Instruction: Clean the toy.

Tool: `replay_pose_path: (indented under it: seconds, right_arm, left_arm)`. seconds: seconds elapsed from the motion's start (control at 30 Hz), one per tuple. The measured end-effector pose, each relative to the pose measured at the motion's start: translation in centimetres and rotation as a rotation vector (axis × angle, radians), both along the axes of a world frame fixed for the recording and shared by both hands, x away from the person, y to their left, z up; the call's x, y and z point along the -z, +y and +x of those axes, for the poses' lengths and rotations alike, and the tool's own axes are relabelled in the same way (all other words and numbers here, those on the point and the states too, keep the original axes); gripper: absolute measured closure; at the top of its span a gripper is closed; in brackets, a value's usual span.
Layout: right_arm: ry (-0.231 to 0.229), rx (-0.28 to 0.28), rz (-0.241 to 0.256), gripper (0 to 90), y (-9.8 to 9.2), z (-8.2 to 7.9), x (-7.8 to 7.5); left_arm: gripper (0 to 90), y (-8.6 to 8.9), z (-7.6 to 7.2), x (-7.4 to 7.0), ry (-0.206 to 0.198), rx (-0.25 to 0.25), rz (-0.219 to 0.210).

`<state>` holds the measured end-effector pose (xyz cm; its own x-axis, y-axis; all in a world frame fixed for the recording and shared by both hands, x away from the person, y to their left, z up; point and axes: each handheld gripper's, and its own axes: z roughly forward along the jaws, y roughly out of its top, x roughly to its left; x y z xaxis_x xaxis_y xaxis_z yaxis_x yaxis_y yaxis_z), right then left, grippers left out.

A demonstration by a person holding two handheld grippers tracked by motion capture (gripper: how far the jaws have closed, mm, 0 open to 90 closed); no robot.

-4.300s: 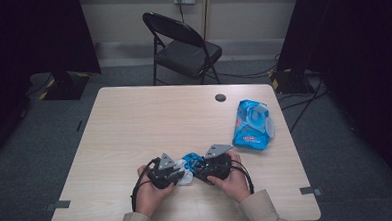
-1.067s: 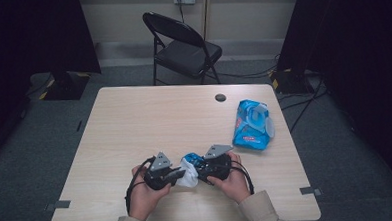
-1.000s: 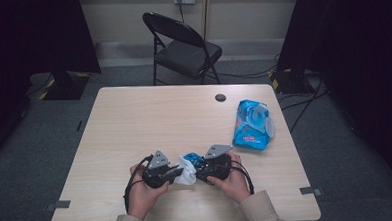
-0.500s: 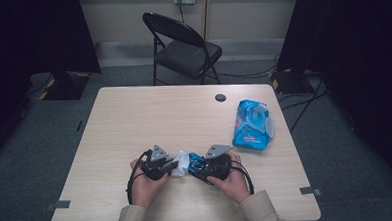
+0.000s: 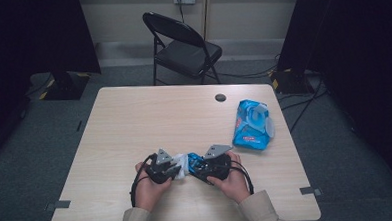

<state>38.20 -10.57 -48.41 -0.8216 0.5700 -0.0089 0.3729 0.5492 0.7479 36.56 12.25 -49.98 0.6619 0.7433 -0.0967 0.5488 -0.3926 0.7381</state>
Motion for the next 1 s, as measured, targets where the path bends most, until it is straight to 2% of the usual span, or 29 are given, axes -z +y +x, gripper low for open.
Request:
replay_pose_path:
  seconds: [0.27,0.43,0.6,1.0]
  right_arm:
    - [0.0,0.001,0.001,43.5,0.0,0.0,0.0]
    - [-0.005,0.001,0.005,43.5,0.0,0.0,0.1]
    - [-0.007,0.001,0.008,43.4,0.0,0.0,0.1]
    - [-0.004,0.001,0.006,43.4,-0.1,0.0,0.1]
  left_arm:
    - [82.2,-0.7,-1.2,0.1,0.007,0.042,-0.011]
    - [82.2,-2.0,-2.0,0.1,0.007,0.097,-0.022]
    - [82.2,-3.5,-2.7,0.3,0.001,0.13,-0.039]
    - [82.3,-5.2,-3.7,0.3,-0.005,0.17,-0.036]
